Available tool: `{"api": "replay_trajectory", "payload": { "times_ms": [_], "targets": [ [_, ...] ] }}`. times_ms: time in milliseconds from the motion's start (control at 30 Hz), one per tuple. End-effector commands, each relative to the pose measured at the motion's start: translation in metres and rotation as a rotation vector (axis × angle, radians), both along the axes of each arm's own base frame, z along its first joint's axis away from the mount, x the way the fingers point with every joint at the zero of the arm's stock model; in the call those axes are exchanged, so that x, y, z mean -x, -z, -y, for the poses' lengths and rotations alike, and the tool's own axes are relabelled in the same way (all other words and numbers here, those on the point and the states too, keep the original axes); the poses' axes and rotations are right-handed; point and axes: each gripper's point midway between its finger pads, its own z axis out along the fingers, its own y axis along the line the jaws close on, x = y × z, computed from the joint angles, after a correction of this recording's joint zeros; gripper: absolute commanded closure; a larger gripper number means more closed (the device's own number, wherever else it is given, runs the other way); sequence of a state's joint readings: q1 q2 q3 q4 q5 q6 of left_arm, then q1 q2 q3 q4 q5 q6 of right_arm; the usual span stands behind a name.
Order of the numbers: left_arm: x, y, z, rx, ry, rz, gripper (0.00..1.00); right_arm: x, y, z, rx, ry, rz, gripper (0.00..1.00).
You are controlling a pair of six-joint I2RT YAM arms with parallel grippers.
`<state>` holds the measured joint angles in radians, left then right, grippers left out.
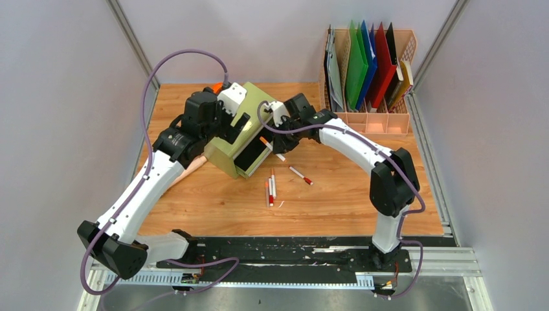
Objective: Organize the desk
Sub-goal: Pick up the stationery from the center of the board, then place the stationery in the drawer.
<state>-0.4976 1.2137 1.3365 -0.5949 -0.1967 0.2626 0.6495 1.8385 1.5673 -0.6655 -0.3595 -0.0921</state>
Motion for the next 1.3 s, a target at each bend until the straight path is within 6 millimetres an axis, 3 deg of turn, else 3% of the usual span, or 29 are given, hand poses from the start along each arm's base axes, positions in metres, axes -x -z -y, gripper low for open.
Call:
{"api": "replay_trajectory", "payload": {
  "times_ms": [0,933,1267],
  "targets": [
    [0.003,-0.027,-0.004,0.043,-0.018,0.060,0.00,-0.004,0.000,-0.009,-0.057,0.028,-0.127,1.00],
    [0.004,-0.023,-0.005,0.031,-0.017,0.053,0.00,-0.028,0.002,-0.030,-0.246,0.087,-0.420,0.94],
    [0.001,-0.021,-0.003,0.031,-0.013,0.048,0.00,-0.040,0.009,-0.023,-0.253,0.140,-0.460,0.93]
  ]
}}
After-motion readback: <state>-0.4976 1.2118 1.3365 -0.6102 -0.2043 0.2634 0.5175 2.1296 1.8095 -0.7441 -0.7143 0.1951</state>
